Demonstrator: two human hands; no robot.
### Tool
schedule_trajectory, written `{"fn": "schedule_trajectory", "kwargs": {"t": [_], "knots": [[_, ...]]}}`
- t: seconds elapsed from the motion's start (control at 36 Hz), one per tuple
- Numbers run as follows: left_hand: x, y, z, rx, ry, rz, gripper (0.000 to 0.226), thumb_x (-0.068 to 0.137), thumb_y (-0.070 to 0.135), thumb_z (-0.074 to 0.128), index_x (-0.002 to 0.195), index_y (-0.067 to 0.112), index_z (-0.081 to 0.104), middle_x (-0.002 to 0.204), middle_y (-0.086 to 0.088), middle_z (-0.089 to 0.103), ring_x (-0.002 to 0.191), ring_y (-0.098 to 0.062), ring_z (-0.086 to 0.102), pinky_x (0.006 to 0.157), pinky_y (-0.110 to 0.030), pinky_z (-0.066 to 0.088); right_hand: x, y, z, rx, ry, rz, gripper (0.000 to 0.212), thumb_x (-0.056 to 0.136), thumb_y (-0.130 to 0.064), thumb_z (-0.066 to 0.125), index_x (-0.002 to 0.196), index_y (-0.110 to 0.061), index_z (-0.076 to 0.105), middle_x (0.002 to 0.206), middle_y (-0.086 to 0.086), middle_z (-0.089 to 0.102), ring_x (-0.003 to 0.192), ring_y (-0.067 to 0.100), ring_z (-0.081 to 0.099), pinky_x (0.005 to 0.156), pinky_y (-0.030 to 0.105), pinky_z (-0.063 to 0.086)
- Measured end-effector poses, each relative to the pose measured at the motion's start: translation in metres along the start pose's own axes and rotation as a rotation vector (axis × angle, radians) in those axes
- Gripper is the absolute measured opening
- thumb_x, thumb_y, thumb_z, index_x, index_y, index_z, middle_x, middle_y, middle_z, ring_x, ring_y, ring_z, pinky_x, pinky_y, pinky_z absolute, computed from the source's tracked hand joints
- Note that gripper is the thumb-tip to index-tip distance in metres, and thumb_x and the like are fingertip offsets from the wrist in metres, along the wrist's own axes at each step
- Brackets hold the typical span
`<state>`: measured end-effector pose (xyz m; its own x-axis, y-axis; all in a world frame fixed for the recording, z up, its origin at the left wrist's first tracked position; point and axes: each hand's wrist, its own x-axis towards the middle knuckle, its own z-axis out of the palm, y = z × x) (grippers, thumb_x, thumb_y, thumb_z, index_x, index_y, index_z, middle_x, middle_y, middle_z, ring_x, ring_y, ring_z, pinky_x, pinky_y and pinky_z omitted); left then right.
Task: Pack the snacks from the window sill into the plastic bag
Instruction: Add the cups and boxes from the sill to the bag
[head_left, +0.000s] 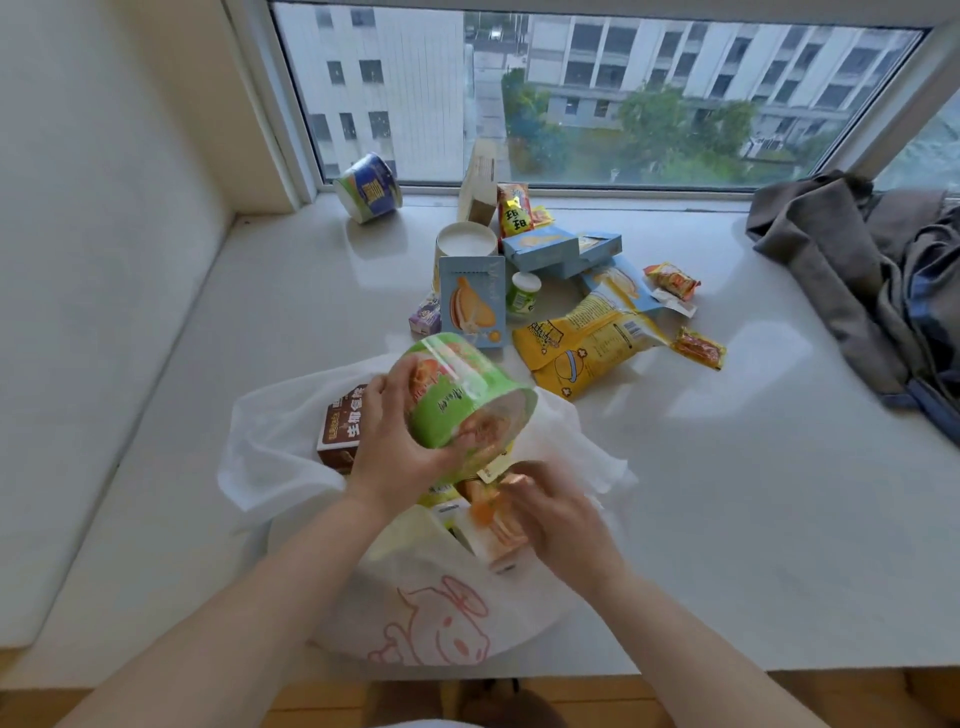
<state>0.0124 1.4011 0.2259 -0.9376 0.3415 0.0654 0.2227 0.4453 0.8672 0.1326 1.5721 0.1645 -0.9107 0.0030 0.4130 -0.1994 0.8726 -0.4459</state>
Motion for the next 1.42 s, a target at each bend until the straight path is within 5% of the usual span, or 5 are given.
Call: {"fn": "schedule_trajectory", "kwargs": {"t": [0.19, 0.36, 0.67, 1.08, 1.42], "knots": [[-0.013, -0.002, 0.015, 0.213, -0.096, 0.105, 0.089, 0.054, 0.071, 0.062, 0.131, 0.052, 0.022, 0.143, -0.005, 0.016, 0.131, -0.028, 0.028, 0.106, -0.038, 0.037, -0.020, 0.029, -0.026, -0.318, 0.138, 0.919, 0.086, 0.068, -0.048, 0.077, 0.135, -0.009, 0.040, 0.134, 0.015, 0.038, 0.120, 0.034, 0.037, 0.098, 0.046, 0.037], [-0.021, -0.010, 0.023, 0.253, -0.162, 0.100, 0.089, 0.053, 0.064, 0.062, 0.130, 0.054, 0.017, 0.143, -0.001, 0.012, 0.132, -0.032, 0.030, 0.104, -0.042, 0.041, -0.018, 0.045, -0.036, 0.731, -0.167, 1.605, 0.046, 0.079, -0.039, 0.072, 0.115, -0.015, 0.057, 0.108, 0.008, 0.060, 0.099, 0.029, 0.059, 0.081, 0.036, 0.047], [-0.018, 0.009, 0.035, 0.425, -0.382, 0.133, 0.091, 0.058, 0.052, 0.077, 0.130, 0.054, 0.021, 0.138, 0.000, 0.013, 0.132, -0.032, 0.027, 0.109, -0.039, 0.035, 0.000, 0.049, -0.104, 1.103, 0.140, 1.400, 0.026, 0.095, 0.003, 0.038, 0.087, -0.001, 0.062, 0.051, 0.005, 0.065, 0.040, 0.014, 0.060, 0.036, 0.016, 0.044], [0.024, 0.045, 0.040, 0.723, -1.001, -0.164, 0.083, 0.068, 0.062, 0.069, 0.138, 0.053, 0.026, 0.125, -0.002, 0.049, 0.099, -0.018, 0.051, 0.081, -0.028, 0.043, 0.011, 0.026, -0.131, 1.030, 0.123, 1.308, 0.017, 0.095, -0.010, 0.049, 0.095, -0.006, 0.065, 0.063, 0.002, 0.066, 0.058, 0.013, 0.062, 0.056, 0.024, 0.048], [-0.009, 0.050, 0.072, 0.797, -0.796, -0.100, 0.085, 0.076, 0.082, 0.034, 0.148, 0.041, 0.016, 0.160, -0.001, 0.002, 0.146, -0.028, 0.006, 0.115, -0.049, 0.022, 0.049, 0.001, -0.098, 0.667, -0.148, 1.166, 0.032, 0.085, -0.003, 0.044, 0.115, -0.007, 0.053, 0.096, 0.013, 0.058, 0.081, 0.026, 0.058, 0.067, 0.037, 0.053]]}}
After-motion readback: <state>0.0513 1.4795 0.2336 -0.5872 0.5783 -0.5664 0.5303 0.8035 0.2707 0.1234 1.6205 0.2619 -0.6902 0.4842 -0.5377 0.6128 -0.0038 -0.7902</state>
